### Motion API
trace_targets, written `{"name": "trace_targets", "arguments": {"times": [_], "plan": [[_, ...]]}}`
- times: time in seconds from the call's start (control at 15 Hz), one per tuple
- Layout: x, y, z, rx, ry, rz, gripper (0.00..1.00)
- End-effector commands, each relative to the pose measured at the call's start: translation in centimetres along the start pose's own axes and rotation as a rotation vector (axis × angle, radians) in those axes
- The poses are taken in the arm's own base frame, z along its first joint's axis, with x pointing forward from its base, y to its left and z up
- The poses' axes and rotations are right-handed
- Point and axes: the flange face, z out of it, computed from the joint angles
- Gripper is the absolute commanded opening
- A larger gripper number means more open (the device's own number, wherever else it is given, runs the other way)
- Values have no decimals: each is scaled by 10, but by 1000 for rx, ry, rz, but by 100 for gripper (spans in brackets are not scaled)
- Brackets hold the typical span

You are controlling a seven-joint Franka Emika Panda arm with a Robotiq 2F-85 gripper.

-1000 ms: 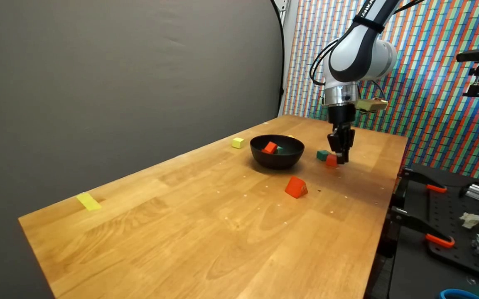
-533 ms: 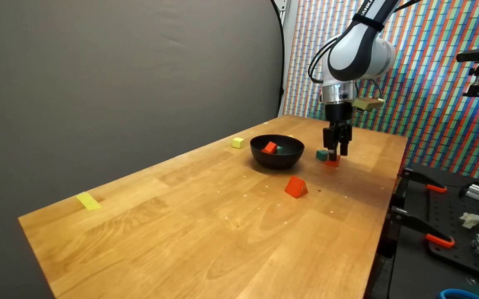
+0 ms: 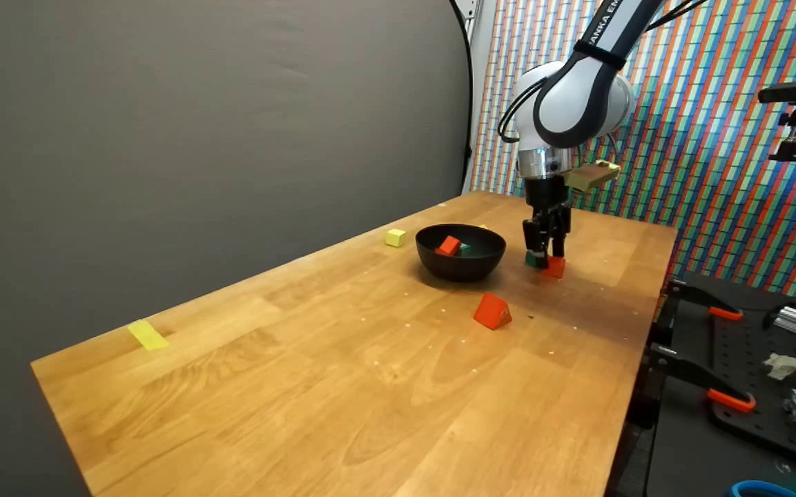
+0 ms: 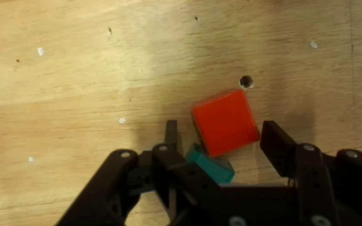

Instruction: Put all the blocks inside the black bowl

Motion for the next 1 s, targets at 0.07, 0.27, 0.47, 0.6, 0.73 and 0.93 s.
{"name": "trace_targets", "arguments": {"times": [0.07,0.27,0.47,0.6,0.73,0.93], "plan": [[1,9,11,-23,-40,25,38],[-5,15,10,-21,-40,48,24],[-13,7,-14,-2,-6,50,18],[-23,-1,-44,-16,67,37,18],[-30,-13,-81,-49,187,1,18],[-16,-47,-144,-41,334,-64,18]]}}
